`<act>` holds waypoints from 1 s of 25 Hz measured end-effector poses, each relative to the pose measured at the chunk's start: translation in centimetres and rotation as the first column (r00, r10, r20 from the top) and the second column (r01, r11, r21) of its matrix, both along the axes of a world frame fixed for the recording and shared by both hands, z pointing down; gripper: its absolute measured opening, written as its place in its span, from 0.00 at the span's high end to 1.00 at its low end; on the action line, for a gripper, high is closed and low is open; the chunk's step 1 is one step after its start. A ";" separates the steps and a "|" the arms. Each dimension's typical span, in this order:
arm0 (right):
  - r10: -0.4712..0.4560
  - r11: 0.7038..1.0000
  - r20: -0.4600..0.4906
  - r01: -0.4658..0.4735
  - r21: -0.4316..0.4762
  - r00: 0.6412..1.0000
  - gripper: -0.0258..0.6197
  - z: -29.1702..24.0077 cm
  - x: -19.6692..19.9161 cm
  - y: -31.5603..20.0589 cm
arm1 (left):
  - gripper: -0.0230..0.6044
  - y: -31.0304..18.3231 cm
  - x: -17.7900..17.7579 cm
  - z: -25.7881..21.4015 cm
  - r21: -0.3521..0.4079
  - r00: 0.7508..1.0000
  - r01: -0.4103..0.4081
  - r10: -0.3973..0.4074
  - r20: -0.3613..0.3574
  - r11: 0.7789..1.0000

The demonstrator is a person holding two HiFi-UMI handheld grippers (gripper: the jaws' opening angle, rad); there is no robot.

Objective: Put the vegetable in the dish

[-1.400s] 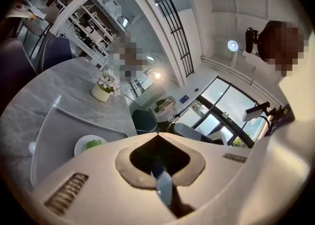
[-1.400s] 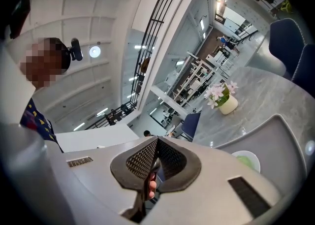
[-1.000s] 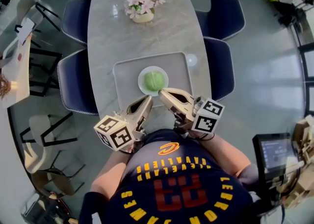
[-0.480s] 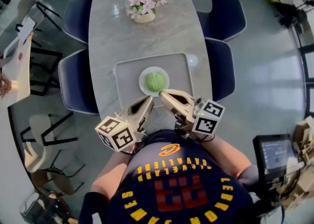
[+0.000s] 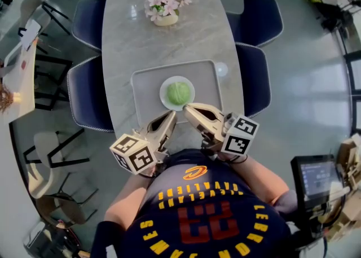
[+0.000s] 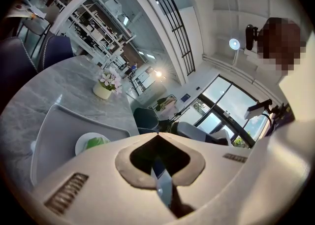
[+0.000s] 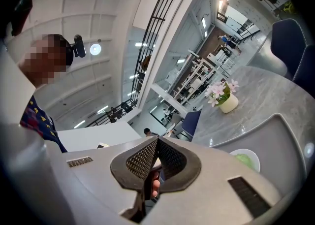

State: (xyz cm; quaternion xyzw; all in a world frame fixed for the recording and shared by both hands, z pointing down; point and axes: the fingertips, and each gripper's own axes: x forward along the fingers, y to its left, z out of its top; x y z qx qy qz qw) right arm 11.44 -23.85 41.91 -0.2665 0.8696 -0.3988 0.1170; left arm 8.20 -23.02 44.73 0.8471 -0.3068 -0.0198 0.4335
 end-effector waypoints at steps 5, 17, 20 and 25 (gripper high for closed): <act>0.000 1.000 0.009 0.000 0.000 1.000 0.95 -0.3 0.0 0.1 | 0.96 0.1 0.1 -0.1 -0.004 1.000 -0.003 0.003 0.003 1.000; 0.015 1.000 0.008 -0.015 -0.007 1.000 0.95 -0.2 0.3 0.1 | 0.96 0.3 -0.2 0.1 -0.013 1.000 0.005 -0.005 -0.004 1.000; 0.018 1.000 0.007 -0.018 -0.006 1.000 0.95 -0.3 0.3 0.1 | 0.96 0.3 -0.2 0.1 -0.010 1.000 0.007 -0.007 -0.011 1.000; 0.018 1.000 0.006 -0.018 -0.008 1.000 0.95 -0.4 0.2 0.1 | 0.96 0.2 -0.3 -0.1 -0.008 1.000 0.007 -0.007 -0.010 1.000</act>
